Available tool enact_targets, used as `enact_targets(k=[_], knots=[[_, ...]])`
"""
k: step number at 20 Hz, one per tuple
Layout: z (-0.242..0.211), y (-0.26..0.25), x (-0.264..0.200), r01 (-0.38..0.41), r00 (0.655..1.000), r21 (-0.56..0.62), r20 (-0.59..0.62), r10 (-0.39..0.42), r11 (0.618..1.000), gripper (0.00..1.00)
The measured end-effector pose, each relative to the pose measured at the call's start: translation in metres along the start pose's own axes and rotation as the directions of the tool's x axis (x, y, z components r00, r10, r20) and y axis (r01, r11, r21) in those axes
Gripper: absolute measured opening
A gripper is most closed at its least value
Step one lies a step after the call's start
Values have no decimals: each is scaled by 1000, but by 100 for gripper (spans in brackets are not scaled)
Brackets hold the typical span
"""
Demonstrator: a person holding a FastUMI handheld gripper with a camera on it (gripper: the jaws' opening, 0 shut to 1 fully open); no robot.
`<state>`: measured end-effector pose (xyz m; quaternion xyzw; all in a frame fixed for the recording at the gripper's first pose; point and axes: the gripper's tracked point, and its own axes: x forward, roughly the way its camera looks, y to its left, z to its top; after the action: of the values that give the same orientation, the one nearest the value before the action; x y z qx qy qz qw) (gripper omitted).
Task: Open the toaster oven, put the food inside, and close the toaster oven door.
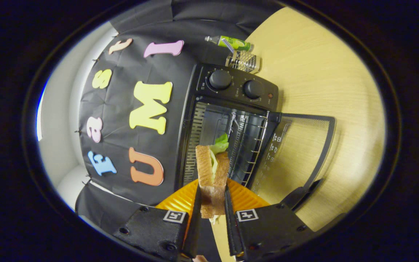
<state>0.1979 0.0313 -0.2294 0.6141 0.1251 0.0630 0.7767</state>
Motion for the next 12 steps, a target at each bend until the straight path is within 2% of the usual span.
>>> enact_targets(k=[5, 10, 12], knots=[[2, -6, 43, 42, 999, 96, 30, -45, 995, 37], [11, -12, 86, 69, 997, 113, 26, -72, 991, 38], [15, -8, 97, 50, 998, 112, 19, -53, 992, 38]])
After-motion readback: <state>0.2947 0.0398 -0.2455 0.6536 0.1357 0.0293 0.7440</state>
